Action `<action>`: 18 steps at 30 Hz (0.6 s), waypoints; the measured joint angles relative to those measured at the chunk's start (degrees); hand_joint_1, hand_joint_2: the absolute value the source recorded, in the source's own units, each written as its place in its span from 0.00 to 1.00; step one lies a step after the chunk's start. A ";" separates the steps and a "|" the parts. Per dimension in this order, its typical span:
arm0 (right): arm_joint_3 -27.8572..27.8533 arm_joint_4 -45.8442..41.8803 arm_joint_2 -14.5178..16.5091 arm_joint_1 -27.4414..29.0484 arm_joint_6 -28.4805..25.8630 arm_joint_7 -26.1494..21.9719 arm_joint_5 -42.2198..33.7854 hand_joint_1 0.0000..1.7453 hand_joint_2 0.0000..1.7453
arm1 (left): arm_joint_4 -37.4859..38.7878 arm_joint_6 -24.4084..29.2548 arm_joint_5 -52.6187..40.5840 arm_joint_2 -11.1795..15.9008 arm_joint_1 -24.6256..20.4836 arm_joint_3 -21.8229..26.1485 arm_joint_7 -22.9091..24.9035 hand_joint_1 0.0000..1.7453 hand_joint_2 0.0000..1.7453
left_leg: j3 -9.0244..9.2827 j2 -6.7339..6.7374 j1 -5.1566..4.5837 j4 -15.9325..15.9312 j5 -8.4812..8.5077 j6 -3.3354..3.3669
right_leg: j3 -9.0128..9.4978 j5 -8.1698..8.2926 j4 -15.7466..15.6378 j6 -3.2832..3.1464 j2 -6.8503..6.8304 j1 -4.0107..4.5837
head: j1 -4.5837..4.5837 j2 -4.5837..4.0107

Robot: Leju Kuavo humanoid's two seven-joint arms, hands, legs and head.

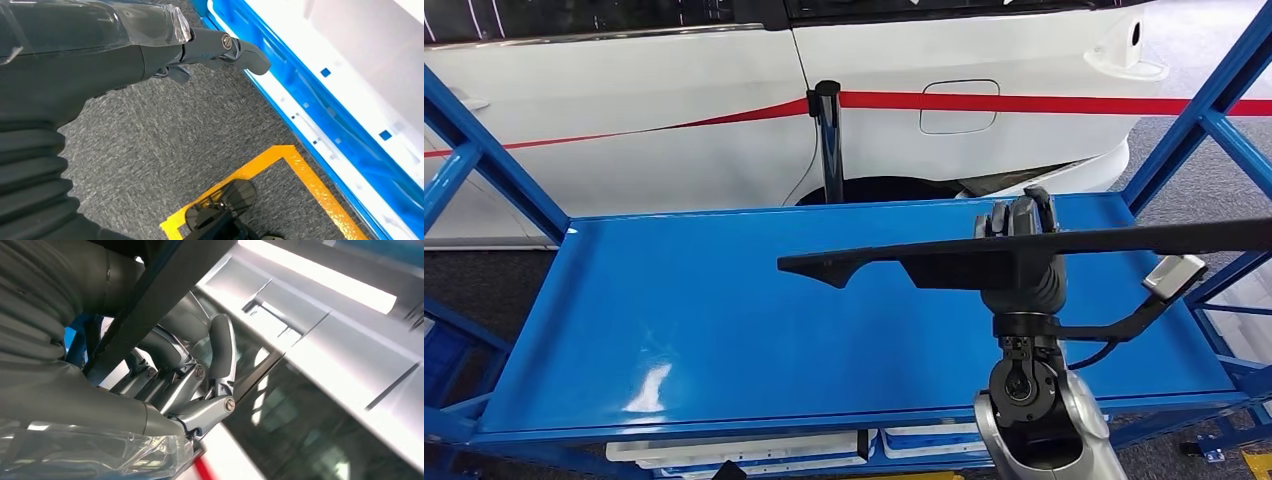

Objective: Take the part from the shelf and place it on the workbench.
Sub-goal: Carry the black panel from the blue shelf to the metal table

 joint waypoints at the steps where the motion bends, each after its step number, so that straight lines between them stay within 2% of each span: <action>1: 0.00 -0.92 0.00 -0.22 0.15 0.00 0.14 1.00 1.00 | 0.00 0.00 0.07 0.00 0.05 0.01 0.26 0.00 1.00 | 0.00 0.00 0.00 0.00 0.00 0.00 | 0.00 0.00 0.00 0.00 0.00 0.00 | 0.00 0.01; 11: -0.13 -9.81 -0.76 0.43 2.15 -0.87 0.24 1.00 1.00 | 0.00 -0.14 0.50 0.02 0.49 0.08 -0.08 0.00 1.00 | 0.00 0.01 0.00 0.00 0.00 0.00 | -0.01 -0.01 0.00 0.00 0.00 0.00 | 0.00 0.00; 18: -0.32 -12.90 -1.36 1.54 3.48 -1.33 -0.47 1.00 1.00 | 0.00 -0.13 0.50 0.02 0.54 0.09 -0.18 0.00 1.00 | 0.01 0.01 0.00 0.00 0.00 0.00 | -0.01 -0.01 0.00 0.00 0.00 0.00 | 0.00 0.01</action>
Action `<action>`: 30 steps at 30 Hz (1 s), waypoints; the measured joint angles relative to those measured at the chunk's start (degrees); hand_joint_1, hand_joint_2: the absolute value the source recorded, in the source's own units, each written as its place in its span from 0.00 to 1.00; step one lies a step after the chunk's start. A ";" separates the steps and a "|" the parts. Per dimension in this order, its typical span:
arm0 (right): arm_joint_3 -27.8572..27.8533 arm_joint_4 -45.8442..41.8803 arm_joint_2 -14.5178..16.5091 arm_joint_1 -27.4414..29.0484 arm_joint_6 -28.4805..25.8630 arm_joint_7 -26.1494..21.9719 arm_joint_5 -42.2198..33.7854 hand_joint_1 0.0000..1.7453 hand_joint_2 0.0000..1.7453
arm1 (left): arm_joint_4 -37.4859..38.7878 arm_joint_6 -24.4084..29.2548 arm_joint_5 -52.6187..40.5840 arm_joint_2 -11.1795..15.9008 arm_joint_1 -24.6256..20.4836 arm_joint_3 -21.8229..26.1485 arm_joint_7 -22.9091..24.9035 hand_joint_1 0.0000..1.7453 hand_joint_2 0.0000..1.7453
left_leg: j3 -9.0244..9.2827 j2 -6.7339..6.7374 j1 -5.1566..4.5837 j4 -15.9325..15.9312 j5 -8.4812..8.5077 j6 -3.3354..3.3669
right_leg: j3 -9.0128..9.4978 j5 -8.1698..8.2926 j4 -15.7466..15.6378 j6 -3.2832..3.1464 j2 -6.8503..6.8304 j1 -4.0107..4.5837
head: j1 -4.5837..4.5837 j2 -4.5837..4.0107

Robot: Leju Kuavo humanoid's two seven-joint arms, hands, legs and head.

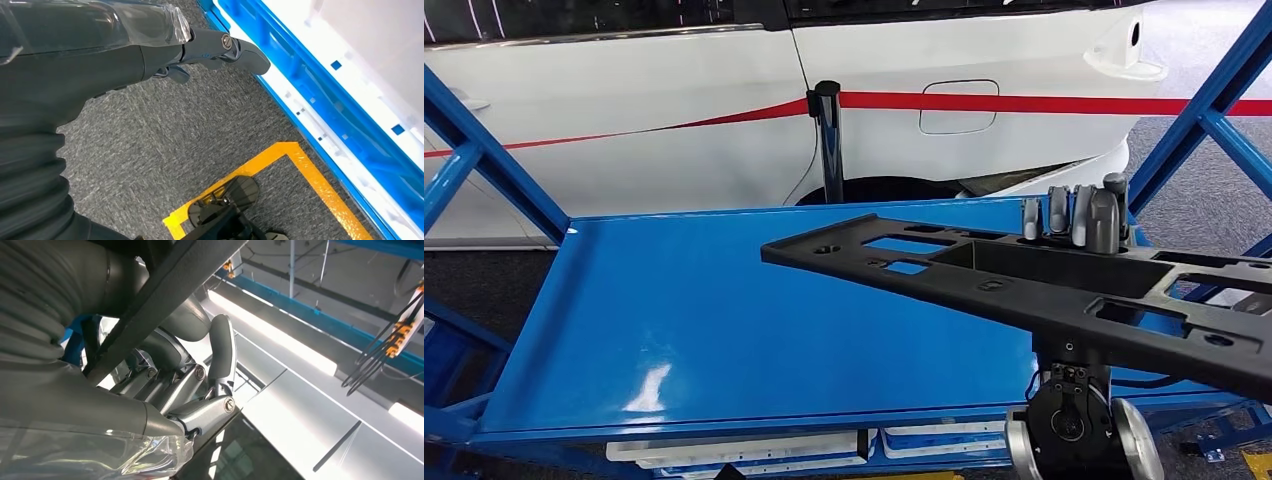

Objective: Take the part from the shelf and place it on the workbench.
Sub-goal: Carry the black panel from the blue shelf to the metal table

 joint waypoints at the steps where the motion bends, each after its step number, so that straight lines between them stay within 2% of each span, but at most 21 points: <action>1: -0.08 -0.33 -0.10 0.22 0.34 -0.02 -0.20 1.00 1.00 | 0.00 0.00 0.00 0.00 0.00 0.00 0.00 0.00 1.00 | 0.00 0.00 0.00 0.00 0.00 0.00 | 0.00 0.00 0.00 0.00 0.00 0.00 | 0.00 -0.01; 6: -0.29 -1.77 -0.75 1.64 1.61 0.27 -1.22 1.00 1.00 | 0.00 0.10 0.16 0.00 0.14 0.02 0.22 0.00 1.00 | -0.01 0.00 0.00 0.00 0.00 0.00 | 0.00 0.00 0.00 0.00 0.00 0.00 | 0.00 -0.01; 11: -0.29 -2.66 -1.10 2.26 1.96 0.68 -1.54 1.00 1.00 | 0.00 0.87 1.06 0.01 0.35 0.32 2.39 0.00 1.00 | -0.03 0.00 -0.02 0.05 -0.04 0.03 | 0.01 0.01 -0.04 0.02 0.00 -0.04 | 0.00 -0.01; 15: -0.29 -3.02 -1.22 2.44 2.08 0.99 -1.55 1.00 1.00 | 0.00 1.14 1.28 0.06 0.60 0.55 2.99 0.00 1.00 | -0.09 0.01 -0.19 0.42 -0.32 0.60 | 0.05 0.09 -0.12 0.23 -0.02 -0.30 | 0.00 -0.01; 18: -0.29 -3.28 -1.26 2.46 2.34 1.11 -1.55 1.00 1.00 | 0.00 1.08 1.13 0.08 0.68 0.80 3.32 0.00 1.00 | 0.11 0.09 -0.15 -0.02 0.22 1.05 | 0.15 0.18 -0.10 0.63 -0.03 -0.43 | -0.01 0.00; 19: -0.29 -3.42 -1.31 2.44 2.45 1.13 -1.55 1.00 1.00 | 0.00 1.05 1.08 0.08 0.67 0.86 3.38 0.00 1.00 | 0.30 0.16 0.01 -0.53 0.59 1.29 | 0.01 -0.42 0.41 0.78 -0.04 -0.44 | 0.02 0.00; 20: -0.29 -3.55 -1.37 2.43 2.55 1.13 -1.55 1.00 1.00 | 0.00 1.03 1.07 0.08 0.65 0.91 3.42 0.00 1.00 | 0.46 0.25 0.20 -1.03 0.95 1.52 | -0.57 -1.70 1.91 0.94 -0.04 -0.43 | 0.06 -0.01; 21: -0.29 -3.59 -1.43 2.45 2.63 1.13 -1.55 1.00 1.00 | 0.00 1.02 1.06 0.09 0.65 0.94 3.43 0.00 1.00 | 0.56 0.35 0.39 -1.40 1.21 1.67 | -1.64 -3.65 4.64 1.10 -0.04 -0.48 | 0.11 -0.01; 23: -0.29 -3.59 -1.53 2.60 2.70 1.13 -1.55 1.00 1.00 | 0.00 0.98 1.06 0.08 0.70 1.01 3.43 0.00 1.00 | 0.35 0.44 0.43 -1.48 1.40 1.74 | -4.89 -7.78 12.51 1.54 -0.03 -0.71 | 0.17 -0.01; 24: -0.29 -3.59 -1.57 2.69 2.70 1.13 -1.55 1.00 1.00 | 0.00 0.96 1.05 0.07 0.74 1.02 3.44 0.00 1.00 | 0.18 0.47 0.51 -1.44 1.50 1.62 | -6.06 -8.81 15.51 1.85 -0.04 -0.94 | 0.17 -0.01; 25: -0.29 -3.59 -1.63 2.76 2.70 1.13 -1.55 1.00 1.00 | 0.00 0.92 1.03 0.05 0.78 1.03 3.45 0.00 1.00 | -0.01 0.48 0.69 -1.36 1.62 1.43 | -6.30 -8.68 16.52 2.19 -0.05 -1.22 | 0.17 -0.01; 26: -0.29 -3.59 -1.70 2.78 2.72 1.13 -1.55 1.00 1.00 | 0.00 0.90 1.01 0.04 0.80 1.04 3.50 0.00 1.00 | -0.24 0.48 0.98 -1.20 1.73 1.17 | -5.35 -7.43 15.04 2.61 -0.08 -1.55 | 0.17 -0.01; 28: -0.29 -3.59 -1.84 2.77 2.77 1.12 -1.55 1.00 1.00 | 0.00 0.82 0.89 0.08 0.77 1.07 3.59 0.00 1.00 | -0.88 0.43 1.59 -0.45 1.74 0.31 | -0.98 -4.13 7.19 3.78 -0.10 -2.33 | 0.21 -0.01; 29: -0.28 -3.60 -1.90 2.84 2.81 1.11 -1.55 1.00 1.00 | 0.00 0.78 0.76 0.11 0.75 1.09 3.63 0.00 1.00 | -1.26 0.34 1.74 0.05 1.70 -0.28 | 0.62 -2.84 4.23 3.90 0.19 -2.46 | 0.26 -0.01; 30: -0.28 -3.63 -1.95 2.90 2.88 1.06 -1.54 1.00 1.00 | 0.00 0.73 0.57 0.15 0.74 1.11 3.65 0.00 1.00 | -1.64 0.22 1.72 0.55 1.71 -0.86 | 1.43 -2.38 2.47 3.77 0.47 -2.58 | 0.31 -0.01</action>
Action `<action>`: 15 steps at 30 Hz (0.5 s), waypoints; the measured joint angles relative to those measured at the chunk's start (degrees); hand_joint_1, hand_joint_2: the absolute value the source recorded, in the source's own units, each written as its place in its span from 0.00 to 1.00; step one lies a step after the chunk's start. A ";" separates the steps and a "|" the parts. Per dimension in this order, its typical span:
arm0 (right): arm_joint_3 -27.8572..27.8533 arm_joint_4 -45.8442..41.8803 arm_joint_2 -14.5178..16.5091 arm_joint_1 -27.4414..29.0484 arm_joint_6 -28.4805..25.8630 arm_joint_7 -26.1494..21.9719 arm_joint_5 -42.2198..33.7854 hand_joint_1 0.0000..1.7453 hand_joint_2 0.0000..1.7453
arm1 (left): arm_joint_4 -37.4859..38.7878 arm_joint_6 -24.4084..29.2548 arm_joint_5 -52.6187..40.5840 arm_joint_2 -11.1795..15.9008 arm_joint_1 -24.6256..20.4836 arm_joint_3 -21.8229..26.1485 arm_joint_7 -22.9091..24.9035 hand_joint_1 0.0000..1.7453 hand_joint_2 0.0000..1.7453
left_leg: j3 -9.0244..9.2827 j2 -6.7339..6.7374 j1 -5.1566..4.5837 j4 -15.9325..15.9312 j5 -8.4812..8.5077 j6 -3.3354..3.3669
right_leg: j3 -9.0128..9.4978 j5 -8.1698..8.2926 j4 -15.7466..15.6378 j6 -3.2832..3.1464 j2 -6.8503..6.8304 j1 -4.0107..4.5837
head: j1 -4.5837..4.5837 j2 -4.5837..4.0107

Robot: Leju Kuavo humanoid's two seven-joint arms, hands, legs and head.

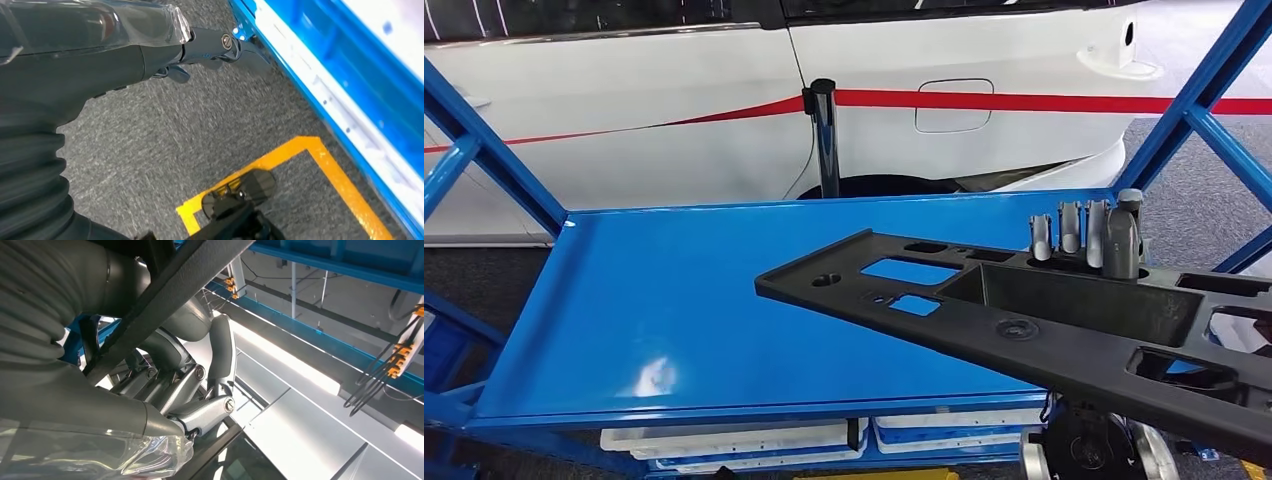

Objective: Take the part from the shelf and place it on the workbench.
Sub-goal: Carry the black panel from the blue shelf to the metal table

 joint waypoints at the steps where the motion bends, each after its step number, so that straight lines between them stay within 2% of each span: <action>1: 0.01 -0.03 -0.04 0.07 0.07 -0.05 0.01 1.00 1.00 | 0.00 -0.04 -0.19 0.03 0.00 0.02 0.03 0.00 1.00 | -0.37 -0.13 -0.07 0.38 0.12 -0.54 | -0.13 -0.04 -0.20 -0.51 0.35 0.06 | 0.01 0.00; 3: 0.03 -0.08 -0.09 0.24 0.26 -0.12 0.02 1.00 1.00 | 0.00 -0.23 -0.45 0.02 0.08 0.02 0.09 0.00 1.00 | -0.92 -0.28 0.01 0.66 0.53 -1.28 | -1.24 0.13 0.57 -1.92 0.56 0.12 | -0.05 0.01; 4: 0.04 -0.08 -0.09 0.30 0.35 -0.11 0.03 1.00 1.00 | 0.00 -0.40 -0.49 0.02 0.13 0.02 0.14 0.00 1.00 | -1.33 -0.19 0.12 1.14 0.06 -1.47 | -1.75 0.37 0.79 -2.55 0.53 0.22 | -0.11 0.01; 5: 0.05 -0.08 -0.09 0.37 0.48 -0.10 0.04 1.00 1.00 | 0.00 -0.57 -0.49 0.00 0.17 0.02 0.17 0.00 1.00 | -2.00 -0.07 0.18 2.56 -1.32 -1.55 | -2.24 0.73 0.83 -3.12 0.43 0.32 | -0.14 0.01; 6: 0.05 -0.09 -0.09 0.39 0.59 -0.12 0.06 1.00 1.00 | 0.00 -0.70 -0.49 -0.02 0.18 0.02 0.20 0.00 1.00 | -3.05 0.07 0.14 5.31 -3.60 -1.50 | -2.79 1.18 0.82 -3.64 0.33 0.48 | -0.22 0.01; 8: 0.05 -0.10 -0.08 0.47 0.80 -0.12 0.07 1.00 1.00 | 0.00 -0.84 -0.49 -0.06 0.13 0.02 0.22 0.00 1.00 | -5.70 0.18 -0.26 13.52 -9.06 -1.21 | -3.97 2.09 0.84 -4.38 0.15 1.08 | -0.36 0.02; 9: 0.05 -0.10 -0.08 0.51 0.86 -0.13 0.08 1.00 1.00 | 0.00 -0.92 -0.49 -0.07 0.11 0.02 0.22 0.00 1.00 | -6.54 0.19 -0.56 17.10 -10.84 -0.95 | -4.59 2.56 0.84 -4.63 0.07 1.49 | -0.41 0.02; 10: 0.05 -0.10 -0.08 0.54 0.91 -0.13 0.08 1.00 1.00 | 0.00 -0.99 -0.49 -0.09 0.11 0.02 0.21 0.00 1.00 | -6.52 0.18 -0.93 18.97 -11.52 -0.50 | -5.21 3.03 0.85 -4.86 0.00 1.94 | -0.42 0.01; 11: 0.05 -0.10 -0.08 0.54 0.98 -0.13 0.08 1.00 1.00 | 0.00 -1.08 -0.50 -0.11 0.10 0.02 0.20 0.00 1.00 | -5.41 0.18 -1.40 18.61 -11.13 0.19 | -5.82 3.51 0.85 -5.07 -0.04 2.42 | -0.42 0.00; 12: 0.06 -0.10 -0.08 0.54 1.03 -0.13 0.08 1.00 1.00 | 0.00 -1.14 -0.50 -0.14 0.08 0.02 0.18 0.00 1.00 | -3.12 0.18 -1.99 15.93 -9.97 1.13 | -6.40 4.01 0.85 -5.25 -0.04 2.91 | -0.42 0.00; 14: 0.06 -0.11 -0.08 0.56 1.19 -0.14 0.10 1.00 1.00 | 0.00 -1.22 -0.52 -0.05 -0.12 0.04 0.13 0.00 1.00 | 3.05 0.40 -3.54 7.04 -8.38 3.72 | -7.22 4.97 0.81 -5.38 -0.22 3.55 | -0.36 0.01; 15: 0.06 -0.13 -0.09 0.59 1.28 -0.13 0.12 1.00 1.00 | -0.01 -1.24 -0.53 -0.07 -0.25 0.06 0.08 0.00 1.00 | 5.36 0.90 -4.27 3.47 -8.05 4.74 | -7.33 5.43 0.63 -5.20 -0.39 3.49 | -0.28 0.01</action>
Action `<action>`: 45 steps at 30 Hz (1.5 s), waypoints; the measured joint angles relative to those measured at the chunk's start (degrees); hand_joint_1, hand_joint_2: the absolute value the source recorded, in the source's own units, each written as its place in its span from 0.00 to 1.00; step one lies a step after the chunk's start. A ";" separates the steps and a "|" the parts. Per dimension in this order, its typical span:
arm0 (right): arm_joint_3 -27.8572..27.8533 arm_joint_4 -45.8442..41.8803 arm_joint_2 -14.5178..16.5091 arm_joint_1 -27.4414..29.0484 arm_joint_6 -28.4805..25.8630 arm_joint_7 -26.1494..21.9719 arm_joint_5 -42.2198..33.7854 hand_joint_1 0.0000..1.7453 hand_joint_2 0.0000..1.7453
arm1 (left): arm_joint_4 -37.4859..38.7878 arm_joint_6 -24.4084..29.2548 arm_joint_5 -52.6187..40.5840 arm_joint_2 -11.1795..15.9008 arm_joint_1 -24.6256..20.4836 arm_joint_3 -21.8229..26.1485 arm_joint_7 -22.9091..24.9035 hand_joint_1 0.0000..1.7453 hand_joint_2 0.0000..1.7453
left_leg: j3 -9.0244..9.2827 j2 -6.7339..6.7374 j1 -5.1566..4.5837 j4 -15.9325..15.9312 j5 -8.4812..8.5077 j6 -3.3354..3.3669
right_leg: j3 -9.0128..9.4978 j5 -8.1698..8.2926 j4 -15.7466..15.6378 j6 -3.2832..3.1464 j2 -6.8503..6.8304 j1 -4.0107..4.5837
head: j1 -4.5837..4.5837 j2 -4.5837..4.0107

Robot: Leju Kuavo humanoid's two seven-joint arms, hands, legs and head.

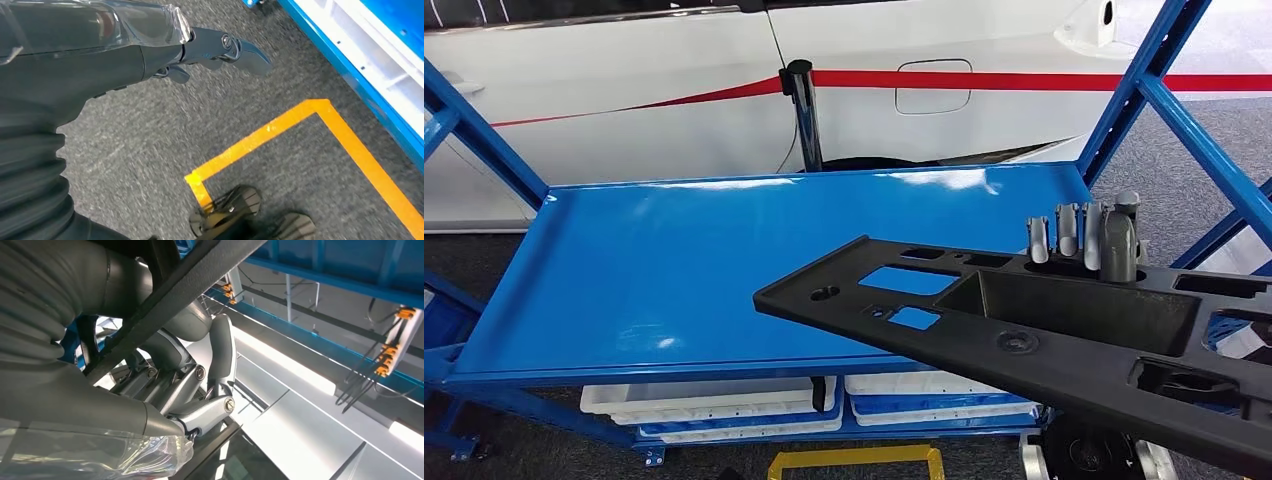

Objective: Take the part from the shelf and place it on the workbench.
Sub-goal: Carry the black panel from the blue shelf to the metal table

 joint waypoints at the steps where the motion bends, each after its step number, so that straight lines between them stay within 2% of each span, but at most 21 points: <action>1: 0.00 -0.03 -0.01 0.07 0.13 -0.02 0.02 1.00 1.00 | -0.01 -0.02 -0.01 0.01 -0.19 0.02 -0.04 0.00 1.00 | 1.36 0.46 -0.62 -2.37 0.11 0.69 | 0.03 0.45 -0.28 0.26 -0.22 -0.26 | 0.01 0.00; 4: 0.03 -0.10 -0.05 0.28 0.53 -0.11 0.05 1.00 1.00 | -0.02 -0.16 0.00 -0.05 -0.52 0.05 -0.13 0.00 1.00 | 1.56 1.13 -1.05 -5.01 2.46 0.69 | 0.10 1.56 -1.30 1.05 -0.61 -0.83 | -0.20 0.01; 5: 0.03 -0.10 -0.07 0.31 0.65 -0.16 0.05 1.00 1.00 | -0.02 -0.22 0.01 -0.03 -0.51 0.07 -0.14 0.00 1.00 | 1.29 1.16 -0.77 -5.69 3.47 0.49 | -0.28 0.56 -0.74 1.28 -0.55 -0.77 | -0.24 0.01; 8: 0.03 -0.10 -0.16 0.56 0.99 -0.26 0.02 1.00 1.00 | -0.02 -0.42 -0.01 -0.22 -0.43 0.08 -0.18 0.00 1.00 | -0.55 1.26 0.25 -6.50 5.94 -0.10 | -2.53 -7.64 7.26 2.43 -0.27 -1.03 | -0.22 0.00; 10: 0.04 -0.10 -0.23 0.89 1.09 -0.26 -0.03 1.00 1.00 | -0.02 -0.50 -0.02 -0.50 -0.31 0.07 -0.25 0.00 1.00 | -2.29 1.27 0.81 -6.35 7.25 -0.63 | -3.16 -10.15 13.37 3.38 -0.29 -1.58 | -0.20 0.00; 12: 0.04 -0.10 -0.26 1.10 1.20 -0.26 -0.09 1.00 1.00 | -0.02 -0.50 0.00 -0.67 -0.18 0.08 -0.30 0.00 1.00 | -4.16 1.29 1.59 -5.85 8.35 -1.40 | -0.58 -7.62 12.86 4.48 -0.33 -2.25 | -0.19 0.00; 14: 0.04 -0.10 -0.30 1.16 1.31 -0.25 -0.13 1.00 1.00 | -0.02 -0.50 0.00 -0.64 -0.11 0.09 -0.31 0.00 1.00 | -6.08 1.26 2.20 -4.50 8.97 -2.24 | 5.26 -5.50 5.53 5.80 -0.41 -2.95 | -0.10 0.00; 16: 0.08 -0.09 -0.32 1.23 1.47 -0.26 -0.15 1.00 1.00 | -0.02 -0.49 0.00 -0.56 -0.08 0.10 -0.35 0.00 1.00 | -7.56 1.17 2.23 -2.83 9.31 -2.97 | 9.00 -6.51 -0.30 5.57 -0.40 -3.07 | 0.02 0.00; 20: 0.14 -0.01 -0.34 1.43 2.05 0.21 -0.73 1.00 1.00 | -0.02 -0.49 0.04 -0.56 0.35 0.09 -0.46 0.00 1.00 | -8.72 0.99 2.51 -1.42 9.04 -4.25 | 8.05 -6.49 -0.88 2.66 -0.41 -2.71 | -0.01 0.01; 24: 0.15 0.41 -0.34 1.81 3.21 0.87 -1.83 1.00 1.00 | -0.02 -0.52 0.10 -0.58 0.42 0.09 -0.69 0.00 1.00 | -12.37 0.51 2.70 11.20 -1.33 -5.09 | 5.00 -3.92 -0.85 1.28 -0.36 -2.53 | -0.09 0.01; 26: 0.16 0.76 -0.34 2.15 3.75 0.85 -2.17 1.00 1.00 | -0.02 -0.59 0.10 -0.58 0.42 0.09 -0.80 0.00 1.00 | -12.31 0.44 2.66 15.68 -2.36 -4.89 | 3.30 -2.74 -0.82 1.23 -0.35 -2.24 | -0.10 0.01; 27: 0.17 0.93 -0.34 2.26 3.99 0.75 -2.23 1.00 1.00 | -0.02 -0.68 0.08 -0.58 0.42 0.09 -0.91 0.00 1.00 | -10.80 0.41 2.55 14.85 -1.21 -4.54 | 2.51 -2.20 -0.83 1.24 -0.33 -2.07 | -0.10 0.01; 29: 0.17 1.15 -0.34 2.33 4.37 0.49 -2.08 1.00 1.00 | -0.02 -0.85 0.03 -0.52 0.34 0.10 -1.32 0.00 1.00 | -5.11 0.35 2.09 7.83 1.19 -3.28 | 1.23 -1.18 -0.84 1.34 -0.30 -1.82 | -0.09 0.01; 31: 0.18 1.23 -0.36 2.37 4.52 0.32 -1.43 1.00 1.00 | -0.02 -0.93 0.03 -0.42 0.20 0.11 -1.80 0.00 1.00 | 0.39 0.35 1.44 -0.62 0.75 -2.11 | 0.69 -0.24 -0.93 1.81 -0.64 -1.80 | -0.07 0.01; 32: 0.18 1.28 -0.38 2.41 4.43 0.34 -0.93 1.00 1.00 | -0.02 -0.94 0.03 -0.37 0.12 0.12 -1.96 0.00 1.00 | 1.65 0.36 1.16 -3.01 0.13 -1.73 | 0.67 0.17 -1.07 2.20 -0.90 -1.97 | -0.12 0.01; 35: 0.21 1.43 -0.52 2.73 3.60 0.71 0.73 1.00 1.00 | -0.02 -1.08 0.05 -0.37 0.17 0.13 -2.07 0.00 1.00 | 1.64 -0.13 0.93 -5.00 1.42 -1.04 | 0.75 0.72 -1.44 3.40 -1.42 -2.24 | -0.35 0.02; 37: 0.26 1.52 -0.77 3.08 3.16 0.85 1.38 1.00 1.00 | -0.02 -1.43 0.04 -0.32 0.34 0.15 -1.86 0.00 1.00 | 1.30 -0.59 1.10 -5.84 3.02 -0.69 | -0.68 -2.27 2.18 3.71 -1.13 -2.13 | -0.28 0.01; 39: 0.31 1.72 -0.98 3.46 2.94 0.88 1.60 1.00 1.00 | -0.02 -1.88 0.03 -0.32 0.56 0.15 -1.59 0.00 1.00 | 0.41 -0.94 0.95 -5.84 3.86 -0.50 | -3.34 -7.16 9.81 3.80 -0.81 -2.04 | -0.18 0.01; 41: 0.36 1.95 -1.14 3.89 2.84 0.90 1.63 1.00 1.00 | -0.02 -2.18 0.02 -0.38 0.91 0.14 -1.45 0.00 1.00 | -0.39 -1.42 0.72 -5.72 4.44 -0.51 | -4.05 -9.16 14.18 3.78 -0.70 -1.88 | -0.15 0.02; 42: 0.37 2.04 -1.20 4.03 2.81 0.90 1.64 1.00 1.00 | -0.02 -2.27 0.02 -0.38 1.07 0.14 -1.40 0.00 1.00 | -0.69 -1.75 0.63 -5.63 4.66 -0.55 | -2.65 -8.51 12.98 3.65 -0.58 -1.77 | -0.14 0.02; 45: 0.39 2.22 -1.35 4.17 2.86 0.88 1.68 1.00 1.00 | -0.02 -2.46 -0.02 -0.46 1.11 0.14 -1.08 0.00 1.00 | -1.27 -2.92 0.39 -4.92 5.00 -0.78 | 5.27 -4.70 0.98 2.65 1.78 -1.51 | -0.15 0.02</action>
